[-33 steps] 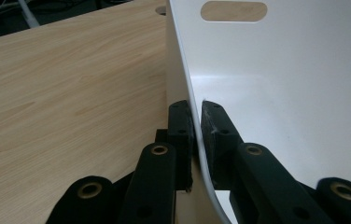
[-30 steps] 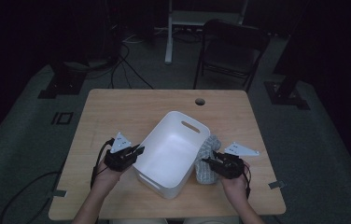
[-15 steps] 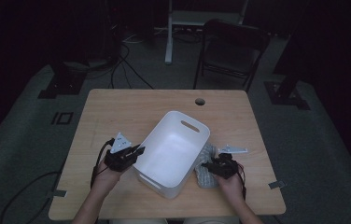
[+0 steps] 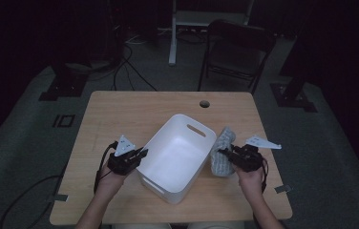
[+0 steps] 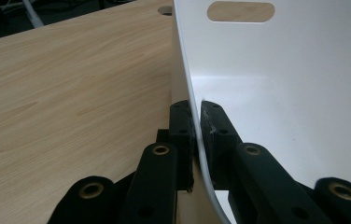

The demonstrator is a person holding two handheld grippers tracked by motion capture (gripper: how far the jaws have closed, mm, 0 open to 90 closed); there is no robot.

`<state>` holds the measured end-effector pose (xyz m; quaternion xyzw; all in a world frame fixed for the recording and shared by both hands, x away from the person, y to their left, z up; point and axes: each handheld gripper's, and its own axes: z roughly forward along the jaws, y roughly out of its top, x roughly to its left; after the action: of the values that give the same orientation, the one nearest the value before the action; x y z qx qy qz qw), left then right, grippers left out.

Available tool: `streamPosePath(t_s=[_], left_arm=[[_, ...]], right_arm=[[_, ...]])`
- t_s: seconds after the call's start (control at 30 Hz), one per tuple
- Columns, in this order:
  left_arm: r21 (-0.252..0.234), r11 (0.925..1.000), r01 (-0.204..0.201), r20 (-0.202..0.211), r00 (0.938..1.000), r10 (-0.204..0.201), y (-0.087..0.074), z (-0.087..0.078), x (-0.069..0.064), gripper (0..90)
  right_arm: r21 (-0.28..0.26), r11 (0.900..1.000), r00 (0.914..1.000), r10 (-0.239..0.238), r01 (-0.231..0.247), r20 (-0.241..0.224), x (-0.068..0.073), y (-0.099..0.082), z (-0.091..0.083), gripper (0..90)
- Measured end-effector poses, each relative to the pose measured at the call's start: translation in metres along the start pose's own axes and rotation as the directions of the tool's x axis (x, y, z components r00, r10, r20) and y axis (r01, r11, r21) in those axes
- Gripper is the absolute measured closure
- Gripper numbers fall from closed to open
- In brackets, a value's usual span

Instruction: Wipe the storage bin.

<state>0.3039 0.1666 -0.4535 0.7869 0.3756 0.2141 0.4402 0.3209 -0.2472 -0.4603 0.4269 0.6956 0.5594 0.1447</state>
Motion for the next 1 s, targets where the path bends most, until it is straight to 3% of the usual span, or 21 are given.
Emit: streamPosePath(t_s=[0.1, 0.2, 0.27, 0.37, 0.5, 0.53, 0.63, 0.67, 1.0], left_arm=[[-0.003, 1.0000, -0.002, 0.012, 0.9999, 0.002, 0.000, 0.000, 0.000, 84.2], [0.001, 0.9999, -0.017, 0.029, 0.9994, 0.017, 0.000, 0.001, 0.000, 84.1], [0.000, 0.9998, -0.018, 0.035, 0.9992, 0.018, 0.000, 0.001, 0.001, 84.0], [0.000, 0.9997, -0.024, 0.036, 0.9991, 0.024, 0.000, 0.001, 0.001, 83.9], [0.000, 0.9997, -0.024, 0.036, 0.9991, 0.024, 0.000, 0.001, 0.001, 83.9], [-0.001, 0.9998, -0.022, 0.037, 0.9991, 0.022, 0.000, 0.001, 0.001, 83.9], [0.000, 0.9997, -0.024, 0.040, 0.9989, 0.024, 0.000, 0.001, 0.001, 83.8], [-0.002, 0.9998, -0.020, 0.041, 0.9990, 0.020, 0.001, 0.001, 0.001, 83.7], [-0.005, 0.9998, -0.018, 0.034, 0.9993, 0.019, 0.001, 0.001, 0.001, 83.6]], right_arm=[[-0.016, 0.9998, 0.9999, 0.011, -0.011, -0.007, -0.003, 0.006, -0.002, 68.1], [0.012, 0.9999, 0.9998, 0.001, -0.002, 0.021, -0.005, 0.002, 0.012, 68.1], [0.004, 0.9996, 0.9996, 0.029, -0.029, 0.004, -0.009, 0.000, 0.014, 67.9], [0.021, 0.9997, 0.9991, -0.015, 0.014, 0.039, -0.007, 0.002, 0.014, 67.9], [0.019, 0.9998, 0.9990, -0.006, 0.005, 0.045, -0.007, 0.000, 0.015, 68.0], [0.069, 0.9973, 0.9949, -0.033, 0.026, 0.096, -0.008, -0.003, 0.019, 68.1], [0.090, 0.9960, 0.9967, -0.010, 0.003, 0.080, -0.011, -0.013, 0.027, 68.3], [0.124, 0.9911, 0.9978, 0.041, -0.047, 0.052, -0.019, -0.026, 0.037, 68.3], [0.249, 0.9657, 0.9961, 0.060, -0.074, 0.064, -0.030, -0.053, 0.062, 67.9]])
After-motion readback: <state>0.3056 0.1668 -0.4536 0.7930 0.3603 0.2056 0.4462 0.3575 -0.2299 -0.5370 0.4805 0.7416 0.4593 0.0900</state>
